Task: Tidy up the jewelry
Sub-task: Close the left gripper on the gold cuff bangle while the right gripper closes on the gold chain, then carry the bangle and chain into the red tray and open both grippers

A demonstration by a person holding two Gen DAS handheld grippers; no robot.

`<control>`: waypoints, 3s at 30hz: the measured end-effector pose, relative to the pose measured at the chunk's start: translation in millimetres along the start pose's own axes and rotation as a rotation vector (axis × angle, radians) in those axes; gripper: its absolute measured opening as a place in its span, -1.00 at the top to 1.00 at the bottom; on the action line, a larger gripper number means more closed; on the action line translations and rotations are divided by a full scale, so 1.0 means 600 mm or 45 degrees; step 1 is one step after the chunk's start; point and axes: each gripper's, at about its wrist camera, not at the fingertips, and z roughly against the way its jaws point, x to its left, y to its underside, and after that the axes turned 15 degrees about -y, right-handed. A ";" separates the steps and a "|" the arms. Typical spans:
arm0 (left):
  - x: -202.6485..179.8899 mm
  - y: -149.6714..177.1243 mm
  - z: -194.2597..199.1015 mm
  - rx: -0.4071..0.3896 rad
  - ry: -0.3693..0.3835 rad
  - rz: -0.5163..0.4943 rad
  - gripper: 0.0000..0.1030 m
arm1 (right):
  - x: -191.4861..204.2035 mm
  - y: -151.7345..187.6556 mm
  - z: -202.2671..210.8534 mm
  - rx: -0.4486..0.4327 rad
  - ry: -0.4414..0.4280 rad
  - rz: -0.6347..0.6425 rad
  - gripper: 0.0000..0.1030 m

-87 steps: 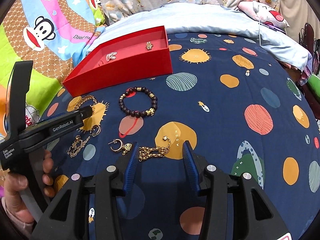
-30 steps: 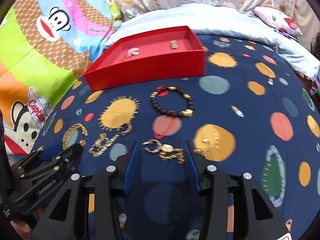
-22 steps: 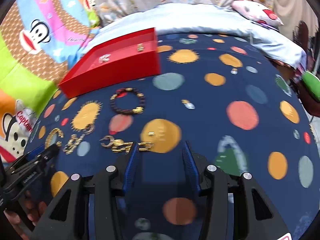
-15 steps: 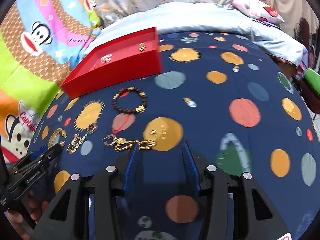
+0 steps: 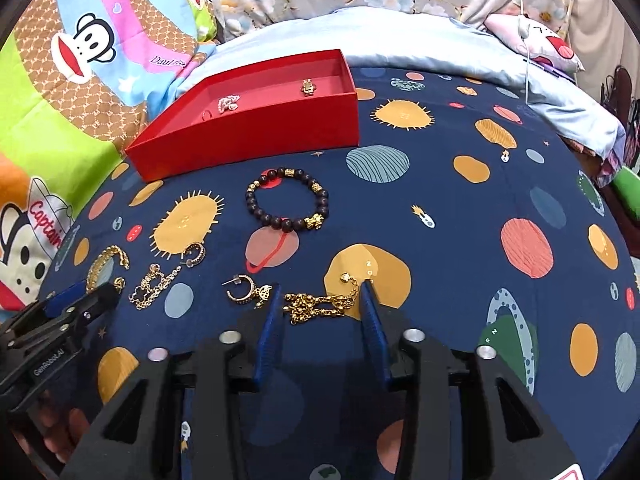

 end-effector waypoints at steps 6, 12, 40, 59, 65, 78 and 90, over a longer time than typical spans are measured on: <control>0.008 0.009 0.008 -0.003 0.008 0.002 0.16 | 0.004 0.001 0.000 0.005 -0.028 0.010 0.90; 0.022 0.025 0.022 0.011 0.036 0.006 0.29 | 0.004 0.006 0.014 -0.007 -0.050 -0.015 0.91; 0.014 -0.037 0.041 -0.049 0.079 0.017 0.10 | 0.013 -0.044 0.067 -0.106 -0.136 -0.016 0.91; 0.007 -0.075 0.029 -0.029 0.034 -0.032 -0.14 | 0.018 -0.107 0.077 -0.172 -0.207 0.009 0.91; -0.019 -0.043 -0.016 0.084 -0.004 -0.046 -0.14 | 0.019 -0.083 0.062 -0.133 -0.198 -0.001 0.91; -0.031 -0.035 -0.012 0.060 -0.018 -0.044 -0.05 | 0.015 -0.077 0.060 -0.134 -0.198 -0.010 0.91; -0.014 -0.174 0.058 -0.163 0.044 -0.019 -0.05 | 0.014 -0.191 0.067 -0.241 -0.252 0.069 0.91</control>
